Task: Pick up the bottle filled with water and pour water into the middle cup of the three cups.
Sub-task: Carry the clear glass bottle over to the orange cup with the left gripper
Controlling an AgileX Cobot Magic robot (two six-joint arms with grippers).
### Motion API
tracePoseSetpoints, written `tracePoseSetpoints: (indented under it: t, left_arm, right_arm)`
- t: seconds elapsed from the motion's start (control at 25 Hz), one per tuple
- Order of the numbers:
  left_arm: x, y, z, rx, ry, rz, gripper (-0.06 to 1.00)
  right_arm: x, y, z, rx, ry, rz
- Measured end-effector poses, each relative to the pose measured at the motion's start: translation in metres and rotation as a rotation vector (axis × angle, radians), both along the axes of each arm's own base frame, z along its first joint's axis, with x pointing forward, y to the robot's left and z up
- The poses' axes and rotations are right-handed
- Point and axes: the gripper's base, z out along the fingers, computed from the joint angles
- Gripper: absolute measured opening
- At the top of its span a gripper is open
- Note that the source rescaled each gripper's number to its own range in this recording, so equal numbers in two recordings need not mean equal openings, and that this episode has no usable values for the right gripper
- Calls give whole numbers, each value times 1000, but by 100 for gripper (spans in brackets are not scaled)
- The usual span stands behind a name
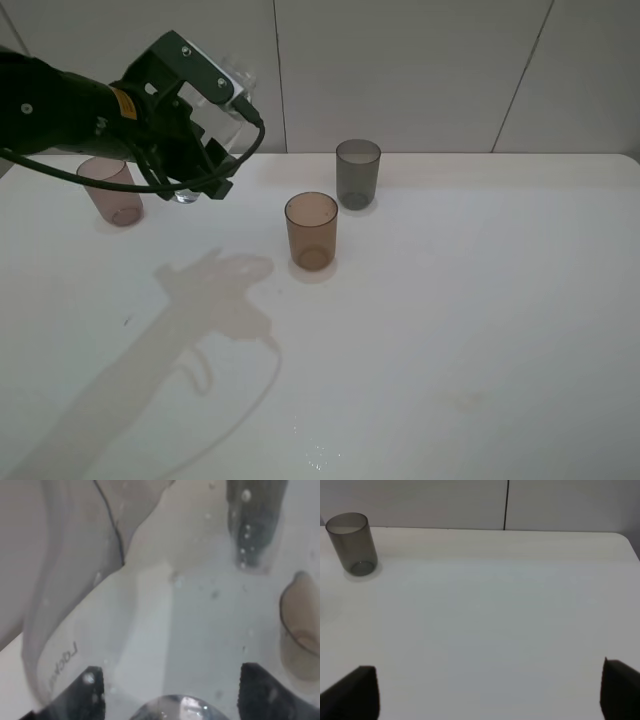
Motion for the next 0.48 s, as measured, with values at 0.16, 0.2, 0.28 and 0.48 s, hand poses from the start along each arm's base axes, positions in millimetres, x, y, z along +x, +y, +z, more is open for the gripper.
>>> tracePoseSetpoints:
  t: [0.16,0.2,0.28,0.48]
  left_arm:
    - [-6,3,-8,128,65,-36,2]
    - [-7,3,-9,155,69,-51,2]
    - [-10,0,-10,195,66,-79,2]
    - [-14,-3,-12,282,65,-132,2]
  right_arm:
    - [0,0,0,0,0,0]
    - [0,0,0,0,0,0]
    - [0,0,0,0,0,0]
    - [0,0,0,0,0,0]
